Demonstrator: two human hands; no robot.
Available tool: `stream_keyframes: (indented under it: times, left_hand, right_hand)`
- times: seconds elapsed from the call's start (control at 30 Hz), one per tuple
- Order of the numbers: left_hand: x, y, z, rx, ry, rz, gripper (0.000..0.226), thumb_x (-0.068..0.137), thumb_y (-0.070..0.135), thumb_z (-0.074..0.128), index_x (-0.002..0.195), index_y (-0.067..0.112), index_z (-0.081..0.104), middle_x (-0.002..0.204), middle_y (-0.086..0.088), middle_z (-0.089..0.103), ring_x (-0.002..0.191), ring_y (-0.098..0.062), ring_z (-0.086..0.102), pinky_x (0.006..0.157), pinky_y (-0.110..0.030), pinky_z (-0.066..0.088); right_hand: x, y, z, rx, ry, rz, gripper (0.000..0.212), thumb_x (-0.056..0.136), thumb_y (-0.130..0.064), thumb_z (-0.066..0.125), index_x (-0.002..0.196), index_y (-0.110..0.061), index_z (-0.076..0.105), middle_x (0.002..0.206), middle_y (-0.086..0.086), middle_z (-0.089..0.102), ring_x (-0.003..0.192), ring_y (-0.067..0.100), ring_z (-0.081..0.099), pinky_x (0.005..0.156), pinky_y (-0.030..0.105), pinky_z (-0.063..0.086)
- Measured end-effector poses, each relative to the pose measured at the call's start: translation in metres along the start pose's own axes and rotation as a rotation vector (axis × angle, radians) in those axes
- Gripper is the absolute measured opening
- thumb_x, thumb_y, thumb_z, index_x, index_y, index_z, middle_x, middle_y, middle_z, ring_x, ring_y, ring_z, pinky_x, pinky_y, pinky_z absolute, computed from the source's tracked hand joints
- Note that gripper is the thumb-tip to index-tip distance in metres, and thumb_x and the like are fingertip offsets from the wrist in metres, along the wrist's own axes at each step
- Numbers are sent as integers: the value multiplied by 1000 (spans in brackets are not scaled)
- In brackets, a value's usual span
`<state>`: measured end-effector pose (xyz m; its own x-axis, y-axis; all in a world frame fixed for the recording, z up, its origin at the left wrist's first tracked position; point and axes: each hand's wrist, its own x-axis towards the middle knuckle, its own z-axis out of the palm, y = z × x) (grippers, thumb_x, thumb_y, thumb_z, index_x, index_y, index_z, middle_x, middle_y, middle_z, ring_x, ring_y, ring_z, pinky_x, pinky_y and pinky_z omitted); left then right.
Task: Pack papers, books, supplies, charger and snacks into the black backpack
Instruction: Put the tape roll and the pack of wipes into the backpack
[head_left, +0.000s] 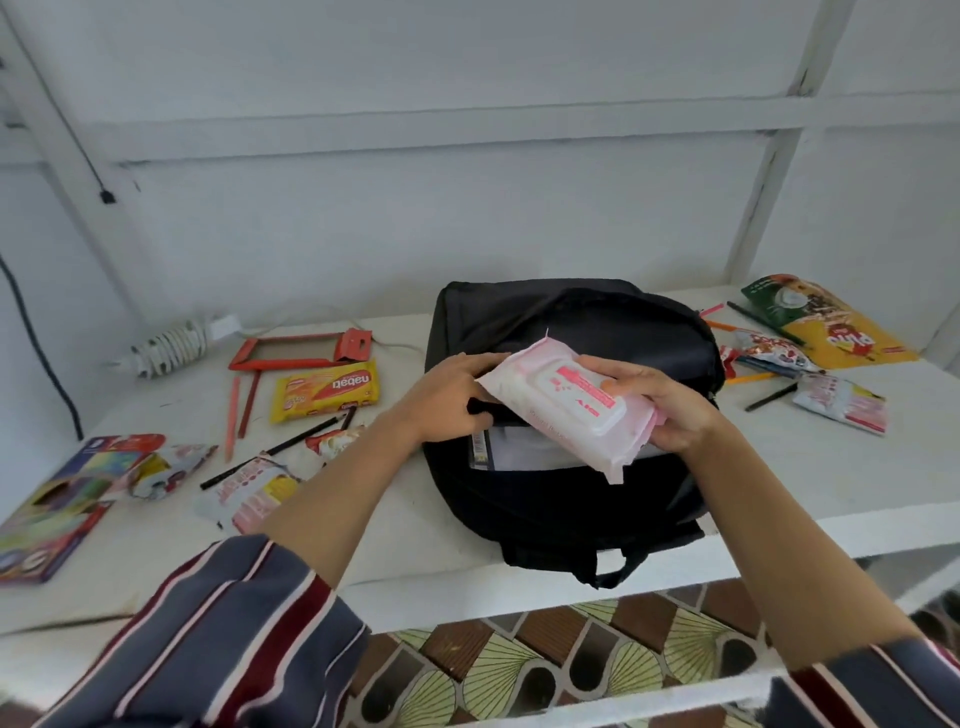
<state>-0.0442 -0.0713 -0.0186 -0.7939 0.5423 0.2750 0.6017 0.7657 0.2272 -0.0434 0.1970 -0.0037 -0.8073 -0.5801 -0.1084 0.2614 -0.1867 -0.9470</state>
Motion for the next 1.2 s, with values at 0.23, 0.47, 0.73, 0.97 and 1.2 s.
stream_keyframes:
  times: [0.23,0.47,0.73,0.97,1.2]
  left_hand:
    - [26,13,-40,-33,64,-181,30,86,12,56,112,20,68,140,1,47,125,-16,44,106,-30,31]
    - [30,16,-47,-90,69,-221,29,86,11,57,112,16,69,137,0,49,124,-16,45,105,-25,30]
    - [28,16,-45,-132,74,-225,28,87,14,57,112,17,68,138,2,48,124,-14,44,106,-26,30]
    - [26,15,-46,-158,70,-216,30,87,12,58,115,18,67,140,0,47,127,-15,42,109,-30,29]
    - [23,15,-46,-191,63,-206,34,85,13,62,117,20,65,141,1,44,129,-15,39,110,-31,29]
  right_hand:
    - [-18,21,3,-67,2,161,76,50,-13,87,120,-6,60,108,14,68,90,24,69,69,29,57]
    - [5,46,45,160,370,7,38,87,5,53,125,-3,54,104,13,65,89,23,64,76,32,55]
    - [18,48,63,-1024,455,9,46,96,-26,47,141,-18,40,146,13,35,136,27,29,109,32,22]
    - [-3,46,52,-1310,164,-157,56,78,-29,74,129,-30,54,139,8,41,129,29,34,109,37,24]
    - [10,62,59,-1421,218,-194,47,92,-25,56,137,-31,44,153,7,25,137,33,23,113,43,23]
